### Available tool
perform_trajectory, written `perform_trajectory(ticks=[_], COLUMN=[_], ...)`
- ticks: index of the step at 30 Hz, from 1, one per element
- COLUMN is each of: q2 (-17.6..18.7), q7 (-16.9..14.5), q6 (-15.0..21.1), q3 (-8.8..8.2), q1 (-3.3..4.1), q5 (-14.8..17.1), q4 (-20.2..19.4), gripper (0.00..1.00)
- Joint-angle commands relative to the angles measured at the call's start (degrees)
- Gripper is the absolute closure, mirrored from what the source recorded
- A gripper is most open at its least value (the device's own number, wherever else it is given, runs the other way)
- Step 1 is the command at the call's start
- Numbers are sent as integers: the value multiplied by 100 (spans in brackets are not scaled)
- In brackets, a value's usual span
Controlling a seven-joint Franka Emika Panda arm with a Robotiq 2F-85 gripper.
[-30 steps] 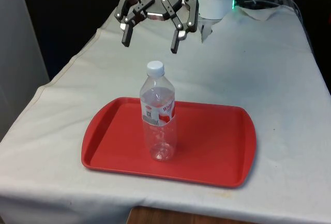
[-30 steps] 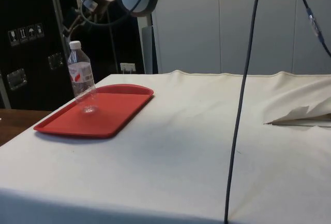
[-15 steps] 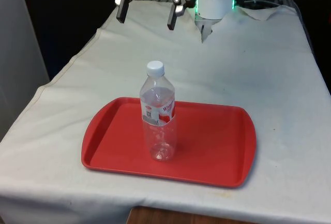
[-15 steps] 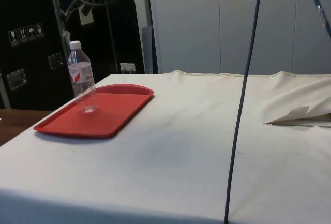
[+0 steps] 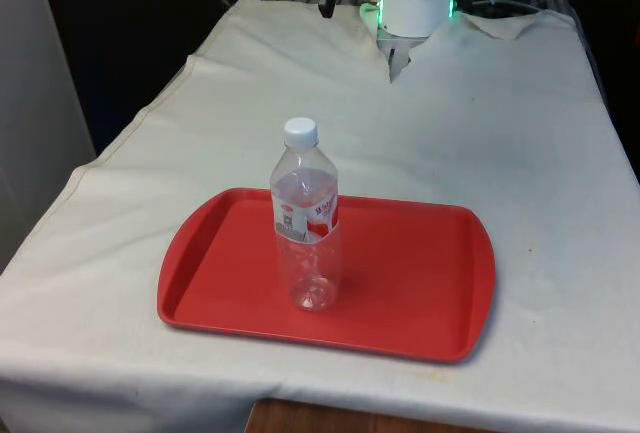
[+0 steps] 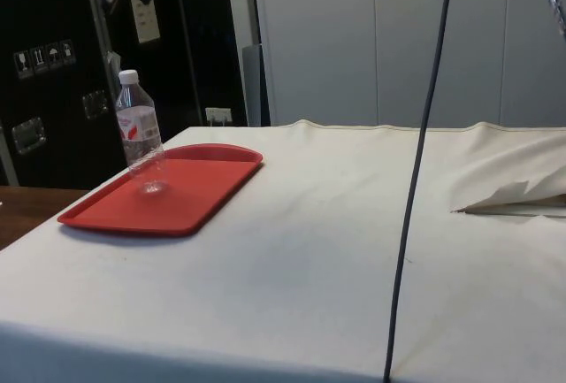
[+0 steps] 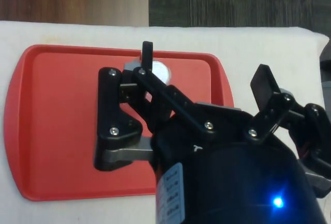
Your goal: Place the bottle upright on the tray.
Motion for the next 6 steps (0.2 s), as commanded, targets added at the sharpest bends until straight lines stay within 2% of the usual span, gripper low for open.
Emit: perform_trajectory(ticks=[1, 6], q2=[-69, -126], q7=[6, 0], q6=[-109, -155], q3=[29, 0], q1=[-6, 6], q5=[46, 46], q4=[-6, 0], gripper=[0, 0])
